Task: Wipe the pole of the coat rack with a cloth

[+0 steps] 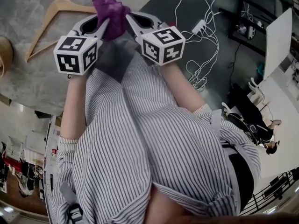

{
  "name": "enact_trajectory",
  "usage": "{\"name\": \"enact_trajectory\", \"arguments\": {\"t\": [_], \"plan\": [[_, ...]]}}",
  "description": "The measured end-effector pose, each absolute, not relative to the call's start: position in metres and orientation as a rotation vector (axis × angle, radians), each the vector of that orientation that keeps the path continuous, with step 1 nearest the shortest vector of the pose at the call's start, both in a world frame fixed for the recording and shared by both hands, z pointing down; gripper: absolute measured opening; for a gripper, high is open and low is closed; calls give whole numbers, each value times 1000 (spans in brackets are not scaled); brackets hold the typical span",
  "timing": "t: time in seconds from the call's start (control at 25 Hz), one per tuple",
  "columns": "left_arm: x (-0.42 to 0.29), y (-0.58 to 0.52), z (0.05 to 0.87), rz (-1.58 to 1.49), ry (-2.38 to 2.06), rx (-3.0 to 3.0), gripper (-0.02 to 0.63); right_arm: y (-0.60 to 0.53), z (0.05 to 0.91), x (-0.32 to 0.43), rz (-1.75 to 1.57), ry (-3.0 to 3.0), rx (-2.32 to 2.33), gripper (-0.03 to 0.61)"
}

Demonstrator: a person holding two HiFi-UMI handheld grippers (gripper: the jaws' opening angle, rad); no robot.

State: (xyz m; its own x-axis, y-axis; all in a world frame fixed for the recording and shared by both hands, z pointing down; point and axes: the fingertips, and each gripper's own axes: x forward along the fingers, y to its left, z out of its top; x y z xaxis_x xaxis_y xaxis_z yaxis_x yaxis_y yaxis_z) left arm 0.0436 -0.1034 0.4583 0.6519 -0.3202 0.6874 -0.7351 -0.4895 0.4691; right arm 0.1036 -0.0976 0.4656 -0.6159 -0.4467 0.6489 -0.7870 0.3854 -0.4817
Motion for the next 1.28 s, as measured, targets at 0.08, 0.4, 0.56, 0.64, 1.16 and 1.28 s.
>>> {"name": "enact_trajectory", "arguments": {"t": [0.08, 0.4, 0.56, 0.64, 1.16, 1.28], "plan": [[42, -104, 457, 678, -815, 2086, 84, -96, 465, 103, 1111, -2233, 1060, 15], [27, -100, 460, 676, -788, 2069, 84, -93, 469, 91, 1125, -2221, 1087, 15], [13, -104, 459, 689, -789, 2070, 84, -92, 470, 80, 1139, -2214, 1100, 15], [8, -105, 458, 694, -800, 2067, 84, -91, 470, 78, 1149, -2212, 1106, 15], [-34, -123, 455, 657, -894, 2038, 84, -98, 472, 55, 1117, -2217, 1088, 15], [-44, -131, 457, 657, -915, 2033, 84, -102, 474, 49, 1114, -2214, 1074, 15]]}}
